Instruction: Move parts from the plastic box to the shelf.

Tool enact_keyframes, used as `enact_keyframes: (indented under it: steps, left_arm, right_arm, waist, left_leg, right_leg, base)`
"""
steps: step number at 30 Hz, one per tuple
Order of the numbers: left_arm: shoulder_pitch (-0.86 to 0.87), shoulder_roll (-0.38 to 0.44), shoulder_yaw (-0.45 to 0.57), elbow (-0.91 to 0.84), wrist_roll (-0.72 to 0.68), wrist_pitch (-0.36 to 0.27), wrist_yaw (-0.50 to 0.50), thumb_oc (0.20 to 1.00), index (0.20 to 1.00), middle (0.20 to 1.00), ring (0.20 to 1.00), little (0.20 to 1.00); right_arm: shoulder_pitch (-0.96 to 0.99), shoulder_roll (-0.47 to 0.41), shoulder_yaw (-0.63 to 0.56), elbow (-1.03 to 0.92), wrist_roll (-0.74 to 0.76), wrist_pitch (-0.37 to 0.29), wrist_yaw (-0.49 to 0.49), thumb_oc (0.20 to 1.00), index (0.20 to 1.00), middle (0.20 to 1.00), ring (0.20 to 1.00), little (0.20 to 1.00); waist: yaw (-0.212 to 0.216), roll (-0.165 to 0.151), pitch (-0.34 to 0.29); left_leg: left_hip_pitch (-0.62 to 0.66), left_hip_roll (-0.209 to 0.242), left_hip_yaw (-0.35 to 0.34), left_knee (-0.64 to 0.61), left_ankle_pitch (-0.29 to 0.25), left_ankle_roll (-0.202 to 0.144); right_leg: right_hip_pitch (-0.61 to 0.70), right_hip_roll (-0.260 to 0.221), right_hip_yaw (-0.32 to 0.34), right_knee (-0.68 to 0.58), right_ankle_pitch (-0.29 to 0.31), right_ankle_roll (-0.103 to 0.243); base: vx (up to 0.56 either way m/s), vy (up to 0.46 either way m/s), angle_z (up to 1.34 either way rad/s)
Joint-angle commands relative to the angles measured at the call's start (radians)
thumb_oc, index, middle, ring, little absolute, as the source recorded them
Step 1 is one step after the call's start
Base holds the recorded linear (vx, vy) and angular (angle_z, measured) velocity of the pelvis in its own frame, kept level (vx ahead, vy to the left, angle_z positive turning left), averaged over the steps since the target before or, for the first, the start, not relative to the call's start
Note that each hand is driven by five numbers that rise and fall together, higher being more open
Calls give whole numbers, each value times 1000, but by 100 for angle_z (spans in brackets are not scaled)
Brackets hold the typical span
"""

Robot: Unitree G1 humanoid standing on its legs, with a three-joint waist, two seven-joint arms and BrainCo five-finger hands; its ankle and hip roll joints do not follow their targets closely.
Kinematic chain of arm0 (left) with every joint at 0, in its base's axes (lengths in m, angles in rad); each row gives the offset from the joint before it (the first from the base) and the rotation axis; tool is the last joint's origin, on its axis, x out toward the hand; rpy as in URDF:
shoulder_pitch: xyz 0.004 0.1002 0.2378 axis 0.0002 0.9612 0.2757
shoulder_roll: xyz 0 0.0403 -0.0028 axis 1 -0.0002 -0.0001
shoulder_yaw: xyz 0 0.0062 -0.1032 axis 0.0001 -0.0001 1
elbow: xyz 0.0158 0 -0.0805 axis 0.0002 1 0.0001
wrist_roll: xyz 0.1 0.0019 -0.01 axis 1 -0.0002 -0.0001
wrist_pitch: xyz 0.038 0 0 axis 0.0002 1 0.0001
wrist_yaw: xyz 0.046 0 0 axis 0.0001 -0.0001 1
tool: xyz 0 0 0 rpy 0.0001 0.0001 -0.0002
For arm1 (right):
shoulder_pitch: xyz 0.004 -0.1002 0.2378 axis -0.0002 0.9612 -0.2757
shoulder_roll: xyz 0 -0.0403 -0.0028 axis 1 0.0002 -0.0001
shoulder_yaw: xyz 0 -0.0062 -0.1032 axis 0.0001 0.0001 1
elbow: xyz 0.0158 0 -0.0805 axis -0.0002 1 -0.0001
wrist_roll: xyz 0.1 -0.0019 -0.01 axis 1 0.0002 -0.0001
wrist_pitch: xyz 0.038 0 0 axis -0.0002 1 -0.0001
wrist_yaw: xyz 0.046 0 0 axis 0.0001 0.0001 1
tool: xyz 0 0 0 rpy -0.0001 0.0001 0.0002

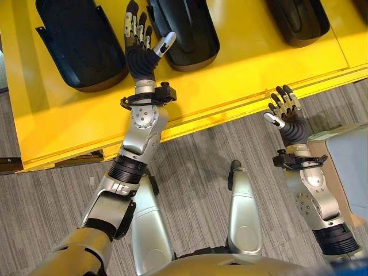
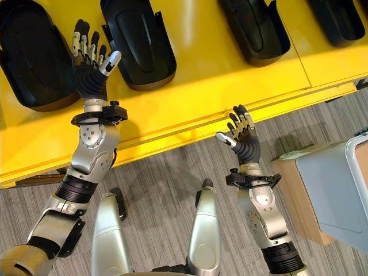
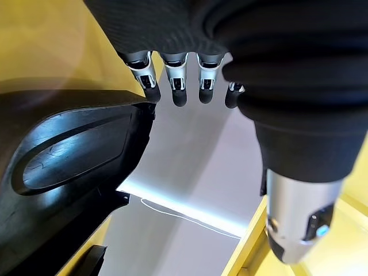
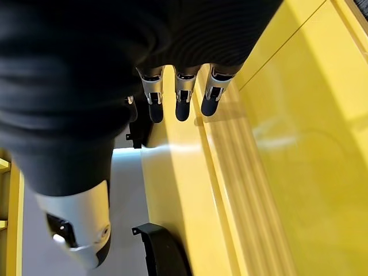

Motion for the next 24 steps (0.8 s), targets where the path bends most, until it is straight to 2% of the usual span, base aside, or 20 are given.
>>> enact_keyframes:
  steps: [1,24]
  left_arm:
    - [-83,0,-19,44,-2,-32,9,1000,1000,1000,1000,1000]
    - [10,-3,38,77,36,-16,51,1000,1000,1000,1000,1000]
  right_arm:
    - [-19,16,-43,-14,5,-68,-3,1000,1000,1000,1000,1000]
    - [-9,33,-42,0,11,-69,-17,1000,1000,1000,1000,1000]
  waist:
    - [1,23,-14]
    - [11,19,-3]
  left_leg:
    - [31,9,-3,-65,31,26]
    - [2,8,-7,-44,26,31]
  right_leg:
    - [-45,5,10,153,-96,-99]
    - [-69,7,10,172,-100,-101]
  base:
    - [0,0,0]
    - [0,0,0]
